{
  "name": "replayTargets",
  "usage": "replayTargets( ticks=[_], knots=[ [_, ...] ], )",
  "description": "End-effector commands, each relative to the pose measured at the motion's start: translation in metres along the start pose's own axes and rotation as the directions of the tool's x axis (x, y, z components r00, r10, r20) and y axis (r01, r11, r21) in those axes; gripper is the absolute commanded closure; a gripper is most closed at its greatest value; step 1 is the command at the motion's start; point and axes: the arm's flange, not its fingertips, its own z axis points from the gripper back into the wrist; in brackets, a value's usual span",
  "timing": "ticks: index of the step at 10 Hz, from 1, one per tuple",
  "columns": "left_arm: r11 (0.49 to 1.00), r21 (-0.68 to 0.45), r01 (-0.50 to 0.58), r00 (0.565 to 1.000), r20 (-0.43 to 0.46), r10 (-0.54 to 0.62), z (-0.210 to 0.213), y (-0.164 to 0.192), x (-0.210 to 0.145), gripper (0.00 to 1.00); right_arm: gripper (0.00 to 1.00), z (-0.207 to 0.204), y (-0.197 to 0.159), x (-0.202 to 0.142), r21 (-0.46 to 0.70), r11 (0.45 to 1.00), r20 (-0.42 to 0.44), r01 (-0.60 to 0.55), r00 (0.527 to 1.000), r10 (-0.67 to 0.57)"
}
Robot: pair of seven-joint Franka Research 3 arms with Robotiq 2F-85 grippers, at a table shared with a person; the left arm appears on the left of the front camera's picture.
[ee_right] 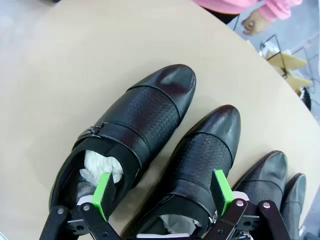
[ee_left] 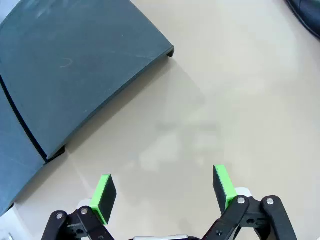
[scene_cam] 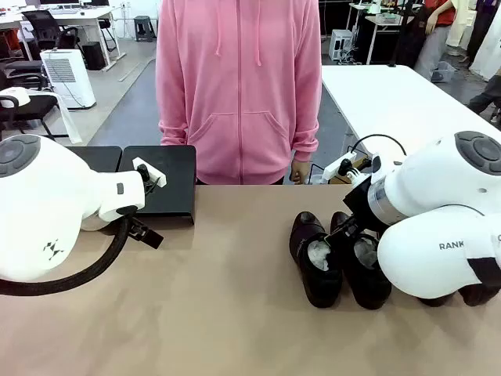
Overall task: Organize the shoes by placing them on the stand.
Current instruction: Pick up one Shoe and place it in the middle of the table.
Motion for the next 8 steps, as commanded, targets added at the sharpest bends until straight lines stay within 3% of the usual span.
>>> replayTargets(
  ticks=[1,8],
  knots=[
    [1.0,0.0,0.0,1.0,0.0,0.0,0.0002,0.0,0.0,0.0,0.0,0.0,0.0,0.0,0.0,1.0,0.0,0.0,1.0,0.0],
    [1.0,0.0,0.0,1.0,0.0,0.0,0.0002,0.0,0.0,0.0,0.0,0.0,0.0,0.0,0.0,1.0,0.0,0.0,1.0,0.0]
  ],
)
